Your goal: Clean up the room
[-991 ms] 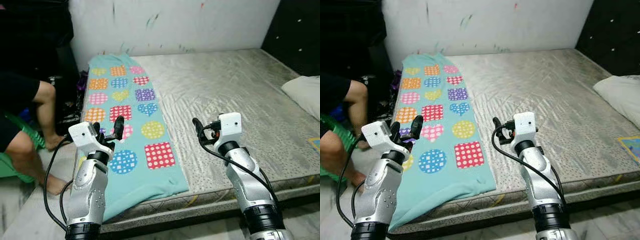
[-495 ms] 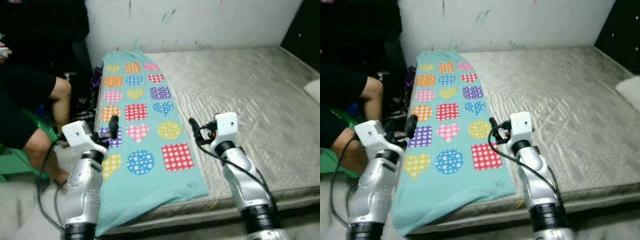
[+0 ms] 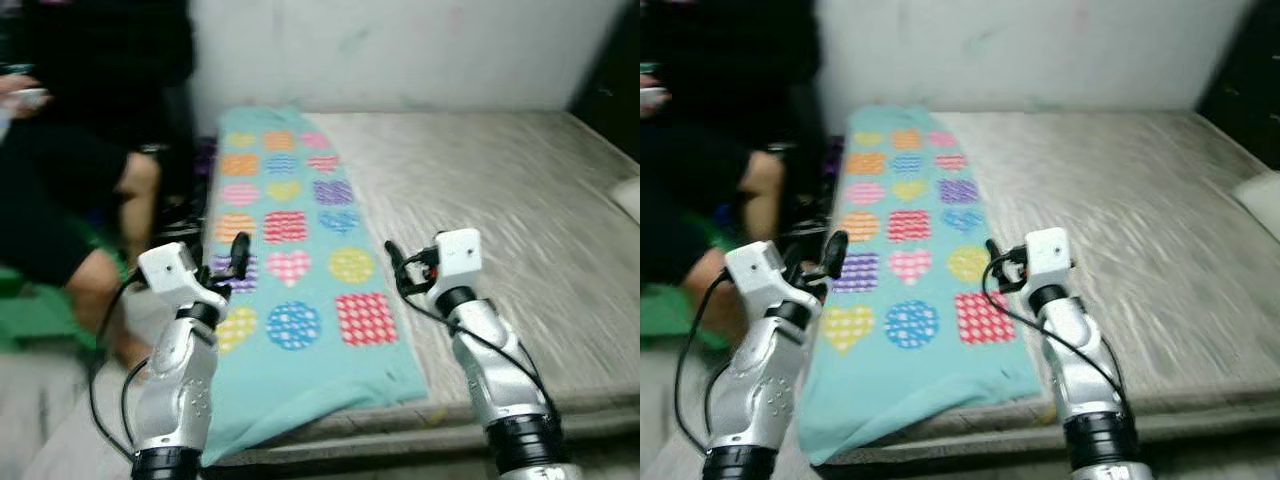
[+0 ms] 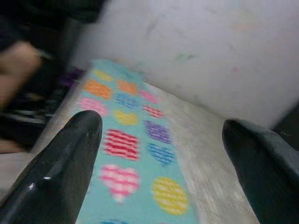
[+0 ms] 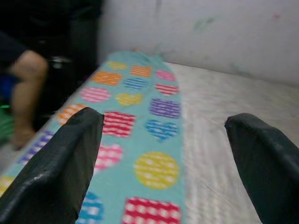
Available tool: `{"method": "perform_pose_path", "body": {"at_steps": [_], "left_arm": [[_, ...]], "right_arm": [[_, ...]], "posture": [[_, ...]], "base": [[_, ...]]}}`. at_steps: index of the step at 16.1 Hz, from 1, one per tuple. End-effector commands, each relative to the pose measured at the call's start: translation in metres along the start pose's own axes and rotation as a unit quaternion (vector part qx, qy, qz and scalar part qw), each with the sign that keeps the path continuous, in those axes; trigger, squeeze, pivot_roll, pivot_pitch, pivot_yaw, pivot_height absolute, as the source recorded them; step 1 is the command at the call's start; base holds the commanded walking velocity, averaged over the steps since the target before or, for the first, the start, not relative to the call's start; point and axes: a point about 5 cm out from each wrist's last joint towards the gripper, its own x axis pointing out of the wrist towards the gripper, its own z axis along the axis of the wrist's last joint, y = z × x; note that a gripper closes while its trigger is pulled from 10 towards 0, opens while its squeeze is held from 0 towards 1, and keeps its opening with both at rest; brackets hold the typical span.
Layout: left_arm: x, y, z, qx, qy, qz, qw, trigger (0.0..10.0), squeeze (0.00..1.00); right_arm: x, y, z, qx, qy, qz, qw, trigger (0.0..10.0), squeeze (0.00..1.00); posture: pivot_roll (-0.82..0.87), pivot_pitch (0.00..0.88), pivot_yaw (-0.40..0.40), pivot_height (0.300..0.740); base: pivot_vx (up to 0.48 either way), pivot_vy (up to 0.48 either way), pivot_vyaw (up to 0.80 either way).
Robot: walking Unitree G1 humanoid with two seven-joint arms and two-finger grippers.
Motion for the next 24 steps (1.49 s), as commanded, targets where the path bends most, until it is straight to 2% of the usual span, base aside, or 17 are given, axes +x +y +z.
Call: {"method": "perform_pose_path", "body": {"at_steps": [1,4,5,7,9,14,17,24], "left_arm": [[0.001,-0.003,0.003,0.005,-0.003,-0.002,1.000,10.0,0.00],[-0.003,0.001,0.003,0.008,0.005,0.003,1.000,10.0,0.00],[-0.009,0.009,0.001,0.017,0.024,0.013,0.999,10.0,0.00],[-0.017,0.019,0.004,0.041,0.035,0.014,0.998,10.0,0.00],[-0.026,0.025,0.004,0.046,0.041,0.021,0.998,10.0,0.00],[-0.044,0.032,0.003,0.048,0.061,0.035,0.996,10.0,0.00],[-0.047,0.031,0.003,0.048,0.066,0.036,0.996,10.0,0.00],[-0.048,0.030,0.005,0.047,0.068,0.039,0.996,10.0,0.00]], "right_arm": [[0.000,-0.004,0.006,0.004,-0.010,-0.008,1.000,10.0,0.00],[-0.004,-0.005,0.005,0.003,-0.009,-0.012,1.000,10.0,0.00],[-0.009,-0.005,0.004,0.009,-0.007,-0.015,1.000,10.0,0.00],[-0.016,-0.004,0.002,0.021,0.000,-0.016,1.000,10.0,0.00],[-0.021,-0.003,0.002,0.027,0.004,-0.014,1.000,10.0,0.00],[-0.031,0.000,0.001,0.036,0.018,-0.009,0.999,10.0,0.00],[-0.035,0.001,-0.001,0.039,0.024,-0.005,0.999,10.0,0.00],[-0.039,0.004,-0.002,0.043,0.034,0.001,0.998,10.0,0.00]], "posture": [[-0.06,0.015,-0.004,0.740],[-0.06,0.042,-0.006,0.740],[-0.05,0.057,-0.010,0.740],[-0.04,0.079,-0.015,0.740],[-0.03,0.108,-0.022,0.740],[-0.03,0.153,-0.024,0.740],[-0.03,0.165,-0.024,0.740],[-0.03,0.181,-0.026,0.654]], "base": [[0.000,0.000,0.00],[0.000,0.000,0.00],[0.000,0.000,0.00],[0.000,0.000,0.00],[0.000,0.000,0.00],[0.000,0.000,0.00],[0.000,0.000,0.00],[0.000,0.000,0.00]]}}
